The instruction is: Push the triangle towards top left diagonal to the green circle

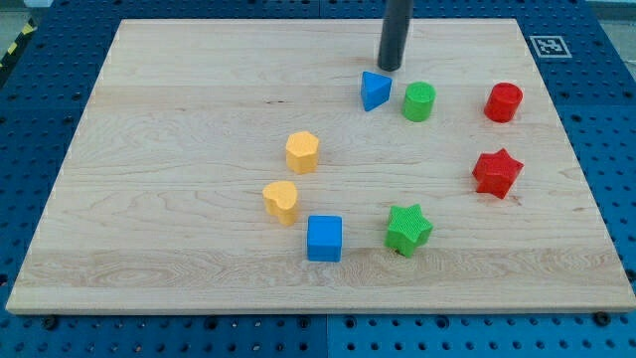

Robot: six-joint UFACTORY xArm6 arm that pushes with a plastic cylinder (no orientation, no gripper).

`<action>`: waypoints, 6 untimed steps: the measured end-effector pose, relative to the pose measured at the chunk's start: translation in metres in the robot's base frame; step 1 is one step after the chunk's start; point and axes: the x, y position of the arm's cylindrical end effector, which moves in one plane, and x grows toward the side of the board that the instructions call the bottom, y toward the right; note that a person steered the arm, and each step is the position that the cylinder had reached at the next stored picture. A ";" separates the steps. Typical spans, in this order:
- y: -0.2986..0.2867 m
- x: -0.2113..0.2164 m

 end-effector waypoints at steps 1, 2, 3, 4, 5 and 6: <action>-0.008 0.033; -0.002 0.052; 0.014 0.069; 0.028 0.100; 0.009 0.128; -0.026 0.094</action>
